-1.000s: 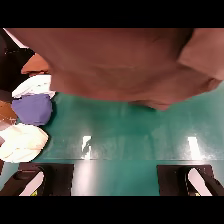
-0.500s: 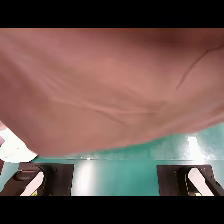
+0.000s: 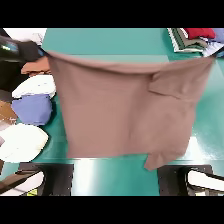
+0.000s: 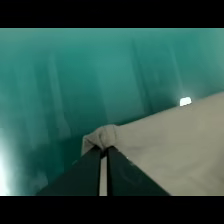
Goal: Fold the shirts.
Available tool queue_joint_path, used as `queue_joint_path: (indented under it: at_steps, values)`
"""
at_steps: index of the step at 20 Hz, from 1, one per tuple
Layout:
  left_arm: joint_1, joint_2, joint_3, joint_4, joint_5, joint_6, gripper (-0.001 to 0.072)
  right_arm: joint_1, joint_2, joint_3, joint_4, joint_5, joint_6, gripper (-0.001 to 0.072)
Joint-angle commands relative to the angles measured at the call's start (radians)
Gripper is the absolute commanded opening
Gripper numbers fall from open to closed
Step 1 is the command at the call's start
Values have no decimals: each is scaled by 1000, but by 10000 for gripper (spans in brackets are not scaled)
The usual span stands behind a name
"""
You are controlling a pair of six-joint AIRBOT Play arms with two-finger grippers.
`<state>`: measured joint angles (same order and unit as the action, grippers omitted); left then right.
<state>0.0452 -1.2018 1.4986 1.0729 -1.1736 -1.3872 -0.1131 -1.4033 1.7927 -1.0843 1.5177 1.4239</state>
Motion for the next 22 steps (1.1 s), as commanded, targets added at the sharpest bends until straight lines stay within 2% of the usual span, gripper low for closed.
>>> queue_joint_path:
  at_steps: [1,5,9,11,12,15,22]
  values:
    - [0,-219,-51,3,81,9,27,85,-211,-43,-67,-93,1,10]
    - [0,-334,-51,-6,296,58,27,84,-330,-43,-67,-357,1,10]
    - [0,-342,-51,-7,469,65,27,83,-347,-42,-62,-513,1,10]
    - [0,-341,-51,-7,428,115,27,83,-335,-42,-70,-484,-5,10]
    - [0,-341,-51,-6,356,136,27,83,-328,-42,-82,-431,-19,10]
    - [0,-341,-89,1,230,141,27,91,-287,-98,-196,-309,-18,10]
    - [0,-341,-240,28,222,139,28,90,-153,-448,-213,-415,-18,10]
